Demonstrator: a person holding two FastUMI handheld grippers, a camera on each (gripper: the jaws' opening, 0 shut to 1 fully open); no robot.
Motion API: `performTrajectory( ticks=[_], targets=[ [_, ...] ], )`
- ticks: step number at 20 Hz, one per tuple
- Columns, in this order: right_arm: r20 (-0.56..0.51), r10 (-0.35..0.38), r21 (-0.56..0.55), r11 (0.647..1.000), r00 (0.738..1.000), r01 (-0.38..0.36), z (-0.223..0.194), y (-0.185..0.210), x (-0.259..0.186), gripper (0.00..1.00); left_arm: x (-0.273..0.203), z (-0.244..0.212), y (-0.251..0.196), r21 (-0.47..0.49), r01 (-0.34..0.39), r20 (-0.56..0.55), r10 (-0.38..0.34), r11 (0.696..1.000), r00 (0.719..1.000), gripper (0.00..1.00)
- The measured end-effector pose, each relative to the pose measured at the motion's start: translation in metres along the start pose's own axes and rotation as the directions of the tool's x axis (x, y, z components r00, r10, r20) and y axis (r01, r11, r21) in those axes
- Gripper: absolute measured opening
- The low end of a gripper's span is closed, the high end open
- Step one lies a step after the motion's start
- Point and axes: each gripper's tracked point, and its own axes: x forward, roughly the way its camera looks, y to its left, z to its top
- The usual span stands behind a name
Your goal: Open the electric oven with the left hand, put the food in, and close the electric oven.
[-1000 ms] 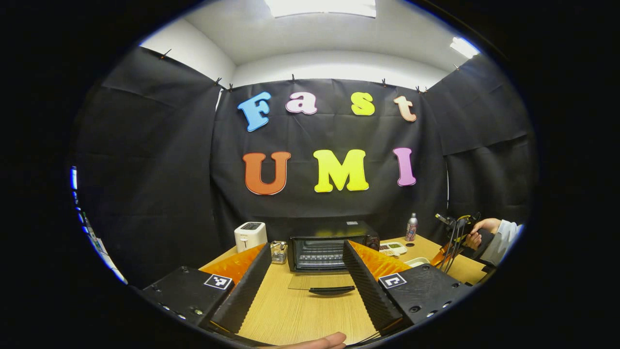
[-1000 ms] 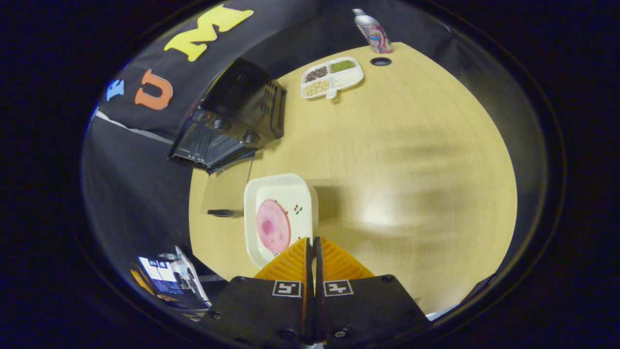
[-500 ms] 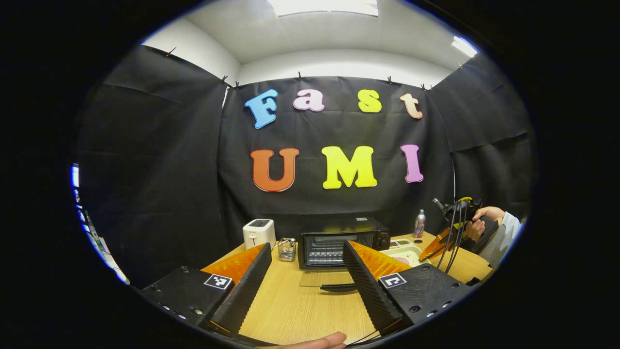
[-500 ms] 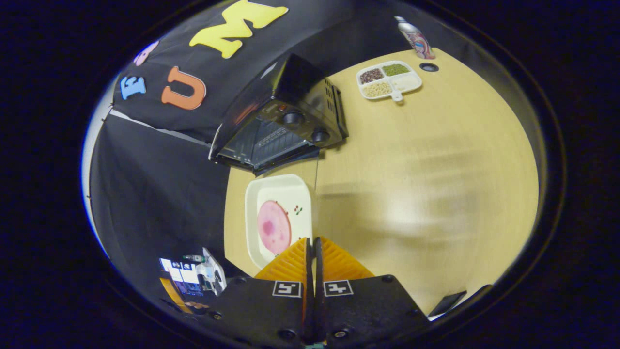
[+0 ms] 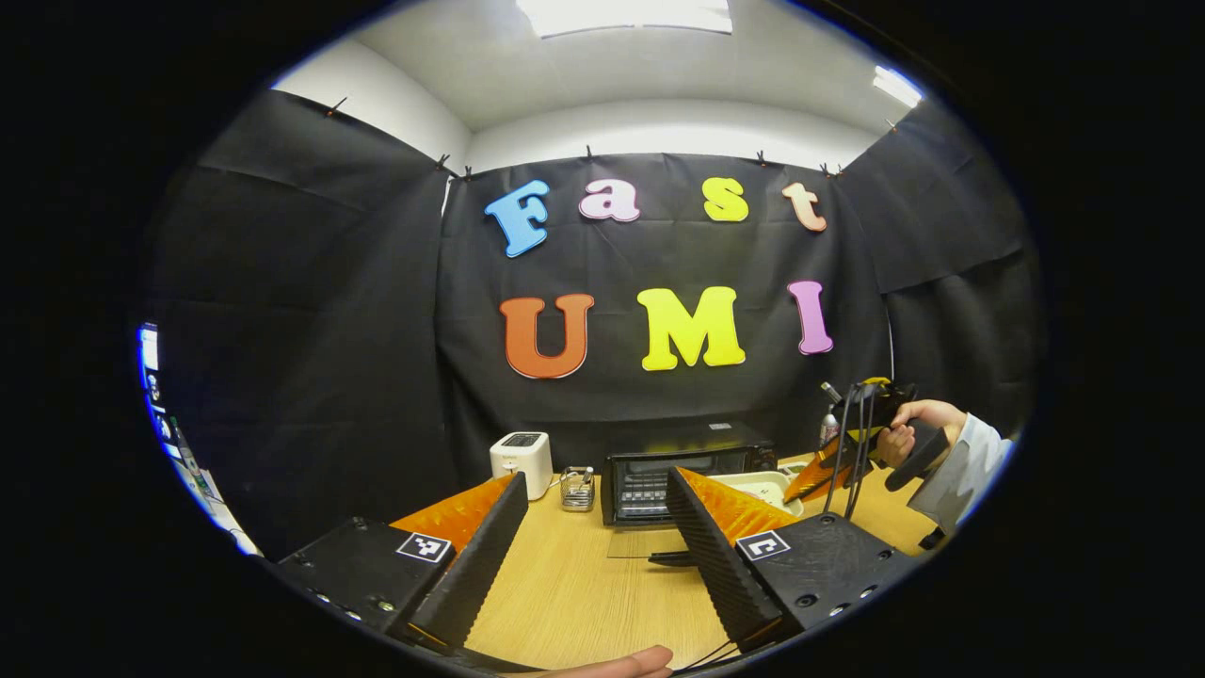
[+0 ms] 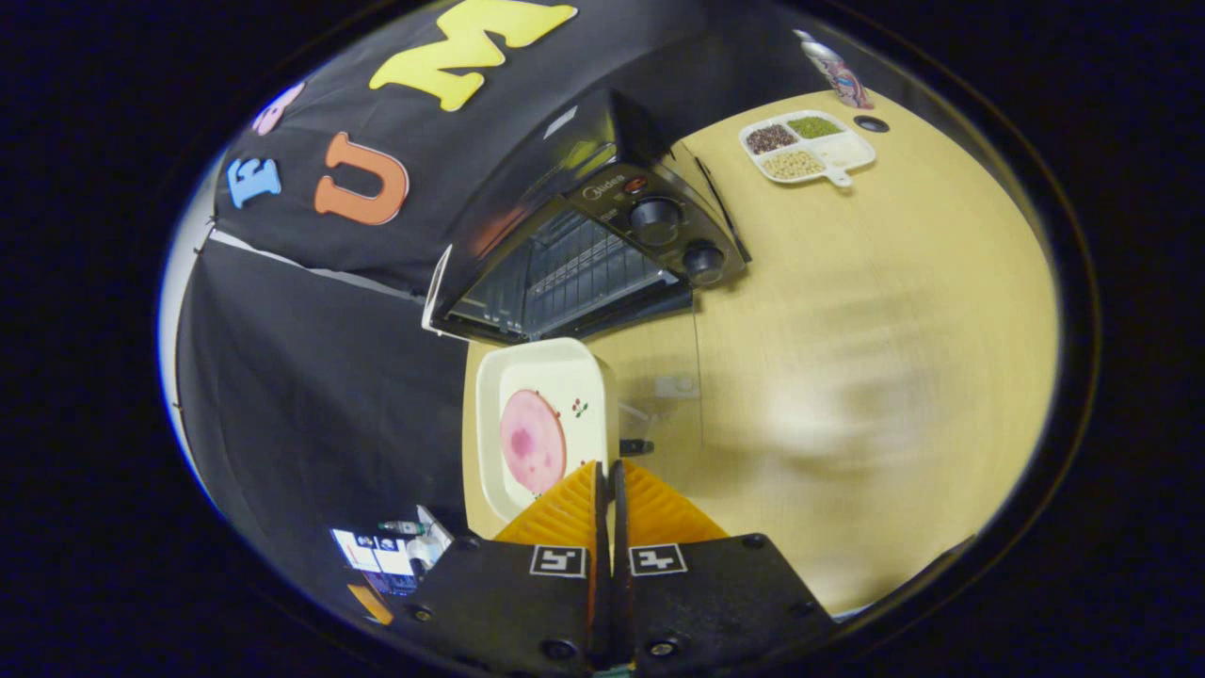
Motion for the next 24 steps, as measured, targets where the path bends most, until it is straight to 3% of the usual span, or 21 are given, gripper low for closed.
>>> performTrajectory(
  ticks=[3,5,8,11,17,24],
  targets=[
    [0.063,-0.039,0.037,0.999,0.997,0.036,0.012,0.004,0.026,0.00,0.000,-0.005,0.010,-0.001,-0.010,-0.005,0.010,1.000,1.000,0.94],
    [0.077,-0.035,0.081,0.996,0.996,0.029,0.015,0.011,0.042,0.04,0.001,-0.007,0.013,-0.009,-0.008,-0.009,0.008,1.000,1.000,0.94],
    [0.128,-0.029,0.135,0.991,0.991,0.012,0.027,0.017,0.062,0.01,0.003,-0.014,0.019,-0.010,-0.008,-0.011,0.008,1.000,1.000,0.94],
    [0.212,-0.046,0.224,0.975,0.976,-0.003,0.045,0.019,0.081,0.04,0.010,-0.023,0.013,-0.025,0.036,-0.012,-0.036,0.999,0.999,0.94],
    [0.393,-0.068,0.373,0.923,0.917,-0.092,0.084,0.030,0.112,0.01,0.025,-0.036,0.025,-0.017,0.040,-0.024,-0.040,0.999,0.999,0.94],
    [0.544,-0.094,0.441,0.878,0.834,-0.189,0.123,0.036,0.153,0.05,0.039,-0.042,0.043,-0.030,0.024,-0.034,-0.025,0.999,0.999,0.94]
  ],
)
